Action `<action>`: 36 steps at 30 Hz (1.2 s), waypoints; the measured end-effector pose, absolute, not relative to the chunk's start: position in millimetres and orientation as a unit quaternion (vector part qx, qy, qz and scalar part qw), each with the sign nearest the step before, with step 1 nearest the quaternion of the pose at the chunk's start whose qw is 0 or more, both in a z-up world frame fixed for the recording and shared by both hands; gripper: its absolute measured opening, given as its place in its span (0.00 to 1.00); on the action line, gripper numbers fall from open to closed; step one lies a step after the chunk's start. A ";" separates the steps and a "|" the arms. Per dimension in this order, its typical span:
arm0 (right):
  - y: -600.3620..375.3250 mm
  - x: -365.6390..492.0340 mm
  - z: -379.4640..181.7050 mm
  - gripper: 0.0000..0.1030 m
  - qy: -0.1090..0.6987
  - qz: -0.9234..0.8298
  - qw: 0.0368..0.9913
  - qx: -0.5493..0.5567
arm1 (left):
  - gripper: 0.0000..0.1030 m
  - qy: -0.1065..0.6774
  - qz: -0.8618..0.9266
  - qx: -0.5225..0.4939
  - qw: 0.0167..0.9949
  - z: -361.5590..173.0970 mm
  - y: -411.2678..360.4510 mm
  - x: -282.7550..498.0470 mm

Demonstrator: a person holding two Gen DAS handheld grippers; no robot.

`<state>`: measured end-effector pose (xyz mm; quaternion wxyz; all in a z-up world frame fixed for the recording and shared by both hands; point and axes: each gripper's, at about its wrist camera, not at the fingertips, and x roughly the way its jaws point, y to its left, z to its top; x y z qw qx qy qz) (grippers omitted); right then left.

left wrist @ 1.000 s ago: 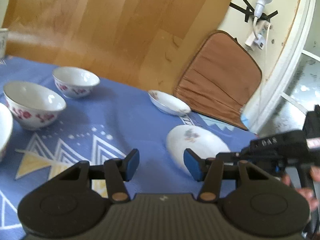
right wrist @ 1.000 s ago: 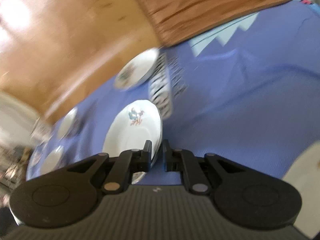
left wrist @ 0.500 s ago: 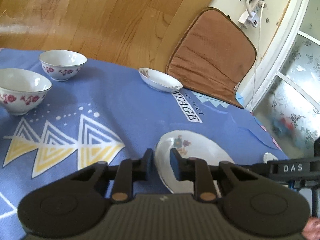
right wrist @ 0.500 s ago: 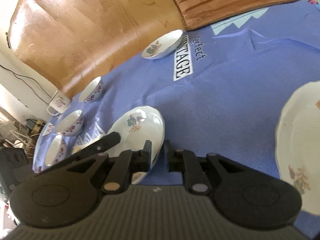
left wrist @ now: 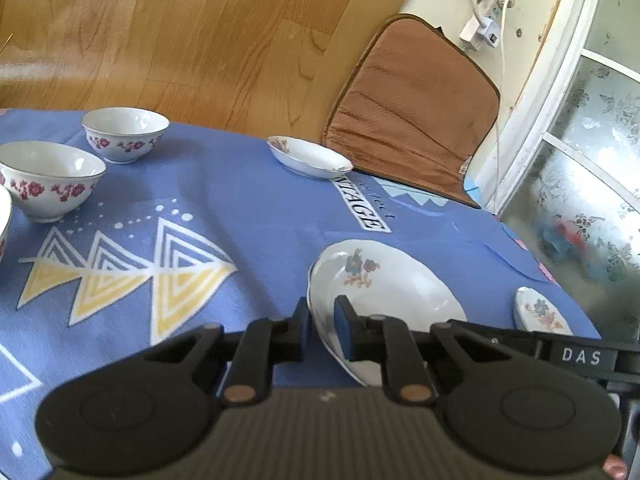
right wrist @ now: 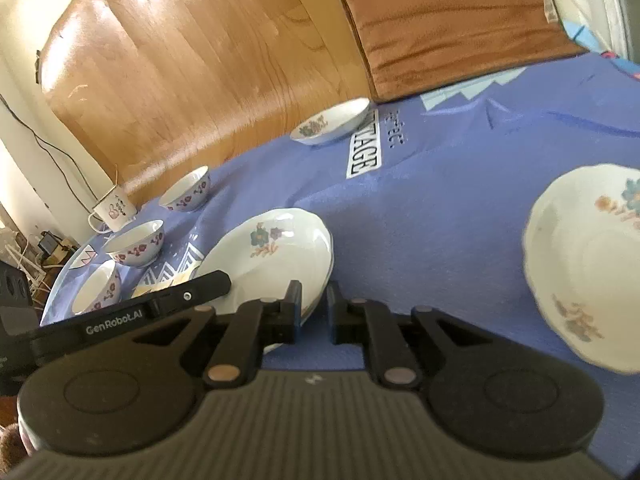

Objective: Organize plates and bowls

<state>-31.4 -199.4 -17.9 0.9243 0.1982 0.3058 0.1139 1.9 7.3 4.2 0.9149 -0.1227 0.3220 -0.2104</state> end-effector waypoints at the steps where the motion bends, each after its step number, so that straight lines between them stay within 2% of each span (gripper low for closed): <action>1: -200.9 -34.4 -16.7 0.14 0.300 0.109 0.927 0.195 | 0.13 0.321 -0.212 -0.123 0.915 5.6 3.7 0.6; 14: -279.9 -82.7 -3.7 0.14 0.217 -0.008 0.956 0.198 | 0.14 0.319 -0.303 -0.081 0.894 32.1 -103.3 5.4; 21: -320.8 -95.7 -12.5 0.14 0.209 -0.064 0.951 0.218 | 0.14 0.332 -0.337 -0.047 0.880 26.1 -165.2 8.2; 28: -335.5 -100.4 -24.4 0.14 0.207 -0.098 0.951 0.207 | 0.16 0.347 -0.350 -0.027 0.869 15.3 -194.2 8.3; 31: -336.9 -100.2 -27.6 0.18 0.199 -0.109 0.952 0.203 | 0.19 0.348 -0.348 -0.013 0.870 12.7 -200.8 4.7; 32: -336.1 -99.6 -27.6 0.22 0.196 -0.114 0.954 0.199 | 0.19 0.341 -0.346 -0.003 0.874 13.2 -202.5 1.4; 33: -334.7 -100.0 -26.5 0.31 0.189 -0.118 0.956 0.192 | 0.19 0.333 -0.346 0.004 0.877 14.3 -203.0 -2.1; 35: -329.6 -102.5 -21.7 0.44 0.167 -0.136 0.962 0.171 | 0.25 0.319 -0.345 0.008 0.883 17.6 -200.5 -7.2; 36: -327.7 -105.7 -19.5 0.45 0.157 -0.143 0.964 0.160 | 0.26 0.313 -0.342 0.007 0.886 19.7 -198.0 -8.6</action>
